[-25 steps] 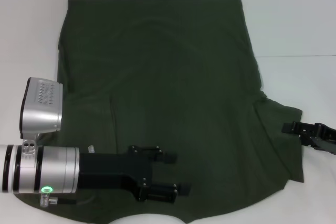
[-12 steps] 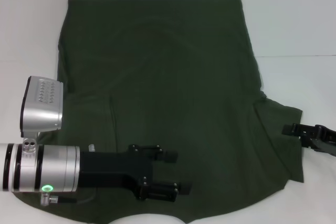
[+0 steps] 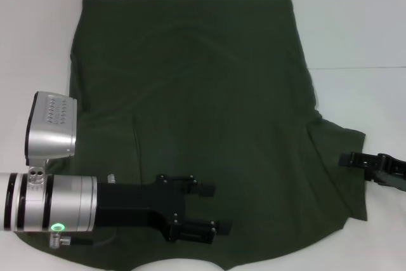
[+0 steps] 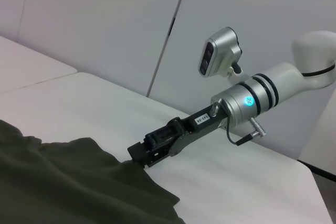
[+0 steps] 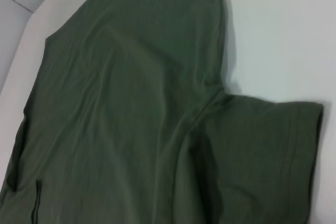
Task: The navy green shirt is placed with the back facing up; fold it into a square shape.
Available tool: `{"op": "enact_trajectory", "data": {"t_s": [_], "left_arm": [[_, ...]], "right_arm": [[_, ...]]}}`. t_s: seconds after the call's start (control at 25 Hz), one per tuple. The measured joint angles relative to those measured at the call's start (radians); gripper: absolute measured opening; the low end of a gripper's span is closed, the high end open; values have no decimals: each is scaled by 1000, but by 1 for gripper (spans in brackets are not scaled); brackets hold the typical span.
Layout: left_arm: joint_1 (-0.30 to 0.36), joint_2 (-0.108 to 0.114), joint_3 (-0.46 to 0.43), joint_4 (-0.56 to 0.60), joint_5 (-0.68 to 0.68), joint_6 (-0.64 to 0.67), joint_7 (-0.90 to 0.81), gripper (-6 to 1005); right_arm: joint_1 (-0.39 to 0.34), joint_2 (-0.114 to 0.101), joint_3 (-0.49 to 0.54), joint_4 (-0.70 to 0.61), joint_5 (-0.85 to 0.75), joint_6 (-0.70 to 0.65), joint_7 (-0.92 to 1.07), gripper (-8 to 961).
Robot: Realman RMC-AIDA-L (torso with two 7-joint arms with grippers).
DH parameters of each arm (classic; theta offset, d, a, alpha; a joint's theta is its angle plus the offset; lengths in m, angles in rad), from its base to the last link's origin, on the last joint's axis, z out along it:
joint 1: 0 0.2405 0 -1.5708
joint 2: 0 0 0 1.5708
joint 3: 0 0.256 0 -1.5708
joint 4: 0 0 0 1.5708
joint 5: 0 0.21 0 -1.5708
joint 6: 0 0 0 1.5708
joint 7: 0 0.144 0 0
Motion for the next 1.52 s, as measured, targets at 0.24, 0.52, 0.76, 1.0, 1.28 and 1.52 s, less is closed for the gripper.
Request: {"op": "enact_trajectory", "data": {"t_s": [0.24, 0.52, 0.76, 1.0, 1.28, 1.52], "left_arm": [[1, 0, 0, 1, 0, 0, 0, 835], [3, 0, 0, 1, 0, -7, 0, 832], [5, 0, 0, 2, 0, -9, 0, 828], [8, 1, 0, 0, 0, -9, 0, 825], [13, 2, 0, 0, -1, -9, 0, 821], [13, 2, 0, -1, -4, -9, 0, 818]], "right_arm": [[1, 9, 13, 0, 18, -8, -14, 801], [1, 29, 17, 2, 31, 29, -43, 652], [2, 41, 16, 2, 31, 50, -52, 418], [-1, 50, 18, 2, 43, 74, -72, 131], [-11, 52, 31, 20, 119, 117, -140, 14], [-6, 49, 48, 31, 179, 158, -201, 16]]}}
